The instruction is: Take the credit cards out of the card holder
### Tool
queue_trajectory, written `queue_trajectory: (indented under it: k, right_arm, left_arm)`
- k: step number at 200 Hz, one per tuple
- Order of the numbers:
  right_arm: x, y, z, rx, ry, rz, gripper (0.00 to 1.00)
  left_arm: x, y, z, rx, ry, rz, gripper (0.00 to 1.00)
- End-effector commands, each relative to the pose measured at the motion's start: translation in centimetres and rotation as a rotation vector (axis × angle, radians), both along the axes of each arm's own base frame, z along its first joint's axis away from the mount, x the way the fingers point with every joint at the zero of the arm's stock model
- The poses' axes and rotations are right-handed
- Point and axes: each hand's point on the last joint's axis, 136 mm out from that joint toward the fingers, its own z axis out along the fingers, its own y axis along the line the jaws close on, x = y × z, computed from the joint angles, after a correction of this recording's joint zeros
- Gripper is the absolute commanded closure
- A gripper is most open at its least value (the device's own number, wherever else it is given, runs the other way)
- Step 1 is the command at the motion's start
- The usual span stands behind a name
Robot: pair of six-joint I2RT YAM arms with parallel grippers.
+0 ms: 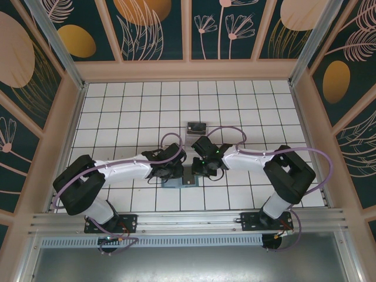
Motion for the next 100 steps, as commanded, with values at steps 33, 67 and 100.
queue_trajectory:
  k: [33, 67, 100]
  right_arm:
    - [-0.67, -0.82, -1.33, -0.031, 0.023, -0.006, 0.86]
    - [-0.76, -0.96, -1.42, -0.035, 0.027, -0.006, 0.86]
    - [-0.70, -0.91, -1.34, -0.034, 0.025, -0.004, 0.86]
  left_arm:
    - [-0.23, -0.29, -1.02, -0.002, 0.030, -0.007, 0.78]
    - [-0.35, -0.41, -1.44, 0.002, 0.040, -0.017, 0.77]
    - [-0.29, -0.48, -1.12, -0.004, 0.033, -0.021, 0.75]
